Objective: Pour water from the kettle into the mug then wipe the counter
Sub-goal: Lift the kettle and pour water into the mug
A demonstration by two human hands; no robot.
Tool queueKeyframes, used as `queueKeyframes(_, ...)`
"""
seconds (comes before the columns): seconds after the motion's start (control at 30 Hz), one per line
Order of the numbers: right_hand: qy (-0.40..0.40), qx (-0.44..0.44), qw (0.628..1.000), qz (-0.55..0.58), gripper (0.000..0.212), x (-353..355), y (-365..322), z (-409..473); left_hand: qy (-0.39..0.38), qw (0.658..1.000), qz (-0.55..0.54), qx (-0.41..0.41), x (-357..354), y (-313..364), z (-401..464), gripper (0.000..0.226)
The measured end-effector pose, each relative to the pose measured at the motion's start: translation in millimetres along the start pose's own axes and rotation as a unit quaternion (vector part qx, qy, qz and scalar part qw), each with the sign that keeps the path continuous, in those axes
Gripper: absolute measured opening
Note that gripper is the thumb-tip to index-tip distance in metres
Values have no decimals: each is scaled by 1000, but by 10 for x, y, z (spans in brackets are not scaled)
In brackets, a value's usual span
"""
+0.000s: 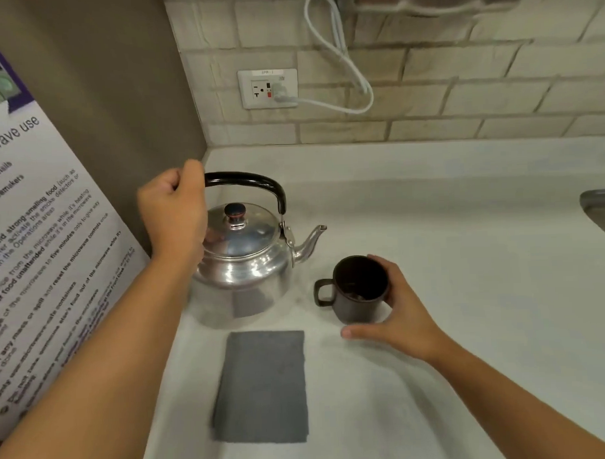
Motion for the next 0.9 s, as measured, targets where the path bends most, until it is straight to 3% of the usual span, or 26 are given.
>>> queueKeyframes(0.1, 88, -3, 996, 13, 84, -71, 59, 3, -7, 1000, 12, -19, 71, 96, -66, 45)
queueKeyframes(0.23, 133, 1, 991, 32, 80, -157, 49, 7, -27, 998, 12, -51, 72, 239, -191, 46)
queueKeyframes(0.9, 73, 10, 997, 37, 82, -134, 105, 106, -126, 961, 117, -214, -406, 735, -439, 32)
Point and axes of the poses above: each hand's wrist, its own z-axis towards the middle knuckle, its own x-axis out of the back of the hand, y = z × x, the point moved 5 cm from there along z, towards the middle knuckle, and after that the axes turned 13 degrees about y, right-handed, at the moved point
